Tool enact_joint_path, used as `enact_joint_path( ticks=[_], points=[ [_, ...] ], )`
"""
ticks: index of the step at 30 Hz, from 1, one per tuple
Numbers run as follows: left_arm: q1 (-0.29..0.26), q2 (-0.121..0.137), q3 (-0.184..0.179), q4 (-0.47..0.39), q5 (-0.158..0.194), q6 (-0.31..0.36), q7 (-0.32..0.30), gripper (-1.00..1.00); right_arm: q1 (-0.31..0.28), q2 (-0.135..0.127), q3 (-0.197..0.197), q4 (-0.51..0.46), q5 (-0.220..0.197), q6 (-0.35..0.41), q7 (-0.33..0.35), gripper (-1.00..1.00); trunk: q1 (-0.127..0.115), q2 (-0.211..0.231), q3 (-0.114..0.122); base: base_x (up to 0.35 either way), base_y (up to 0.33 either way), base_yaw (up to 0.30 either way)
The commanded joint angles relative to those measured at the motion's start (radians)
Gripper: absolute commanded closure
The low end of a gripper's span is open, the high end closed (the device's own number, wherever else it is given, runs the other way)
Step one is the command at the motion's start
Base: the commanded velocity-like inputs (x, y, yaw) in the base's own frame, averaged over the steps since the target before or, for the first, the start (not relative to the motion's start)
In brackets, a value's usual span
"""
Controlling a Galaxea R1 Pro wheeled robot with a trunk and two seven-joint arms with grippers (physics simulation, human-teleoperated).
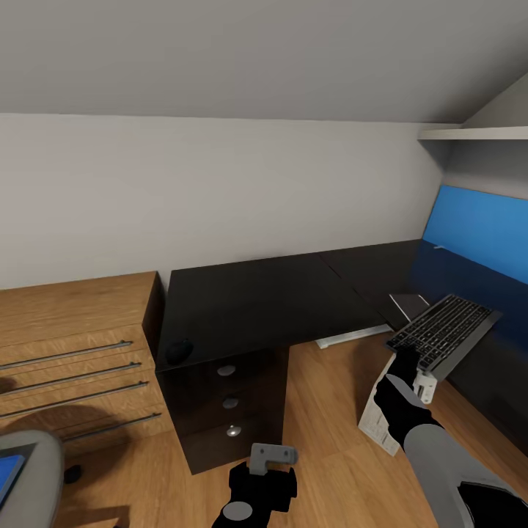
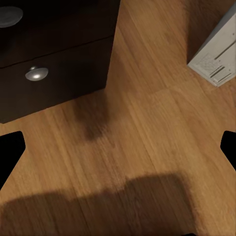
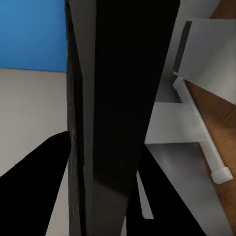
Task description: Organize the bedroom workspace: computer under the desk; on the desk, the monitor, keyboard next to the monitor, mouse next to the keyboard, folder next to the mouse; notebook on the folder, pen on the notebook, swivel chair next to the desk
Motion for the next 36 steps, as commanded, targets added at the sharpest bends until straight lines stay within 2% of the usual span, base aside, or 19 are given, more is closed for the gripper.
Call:
enact_joint_path(
  ticks=[1,3,7,12,14,21,23,27,29,31,32,34,36],
  points=[
    [-0.001,0.000,-0.001,-0.001,0.008,0.002,0.010,-1.00,-0.001,0.000,-0.001,0.000,-0.019,0.000,0.008,1.00,0.000,0.000,-0.001,0.000,0.000,0.000],
    [-0.001,0.000,-0.001,-0.002,0.008,0.002,0.010,-1.00,-0.001,0.000,0.000,-0.001,-0.019,-0.001,0.008,1.00,0.000,0.000,-0.001,0.000,0.000,0.000],
    [-0.001,0.000,-0.001,-0.003,0.005,0.002,0.010,-1.00,0.000,0.002,0.001,-0.012,-0.018,-0.003,0.008,1.00,-0.015,0.028,0.012,0.000,0.000,0.000],
    [-0.001,0.000,-0.001,-0.003,0.001,0.002,0.010,-1.00,0.004,0.009,0.002,-0.083,-0.018,-0.005,0.007,1.00,-0.035,0.063,0.027,0.000,0.000,0.000],
    [-0.001,0.000,-0.001,-0.003,0.002,0.002,0.010,-1.00,0.006,0.019,0.002,-0.114,-0.015,-0.006,0.007,1.00,-0.042,0.077,0.033,0.000,0.000,0.000],
    [-0.001,0.000,-0.001,-0.003,0.003,0.002,0.010,-1.00,0.007,0.027,0.004,-0.126,-0.013,-0.004,0.010,1.00,-0.069,0.126,0.055,0.000,0.000,0.000],
    [-0.001,0.000,-0.001,-0.003,0.003,0.002,0.010,-1.00,0.008,0.036,0.005,-0.127,-0.012,-0.005,0.013,1.00,-0.077,0.140,0.062,0.000,0.000,0.000],
    [-0.001,0.000,-0.001,-0.002,0.005,0.002,0.010,-1.00,0.012,0.063,0.006,-0.127,-0.007,-0.007,0.049,1.00,-0.077,0.140,0.062,0.000,0.000,0.000],
    [-0.001,0.000,-0.001,-0.002,0.004,0.002,0.010,-1.00,0.014,0.080,0.024,-0.128,0.017,-0.006,0.074,1.00,-0.077,0.140,0.062,0.000,0.000,0.000],
    [-0.001,0.000,-0.001,-0.002,0.003,0.002,0.010,-1.00,0.016,0.087,0.052,-0.128,0.069,-0.004,0.078,1.00,-0.077,0.140,0.062,0.000,0.000,0.000],
    [-0.001,0.001,-0.001,-0.002,0.003,0.002,0.010,-1.00,0.026,0.091,0.067,-0.128,0.112,-0.003,0.079,1.00,-0.077,0.140,0.062,0.000,0.000,0.000],
    [-0.001,0.001,-0.001,-0.001,0.003,0.002,0.010,-1.00,0.048,0.095,0.084,-0.137,0.158,0.000,0.078,1.00,-0.077,0.140,0.062,0.000,0.000,0.000],
    [-0.001,0.001,0.000,-0.001,0.004,0.003,0.010,-1.00,0.063,0.100,0.108,-0.159,0.181,0.003,0.077,1.00,-0.077,0.140,0.062,0.000,0.000,0.000]
  ],
)
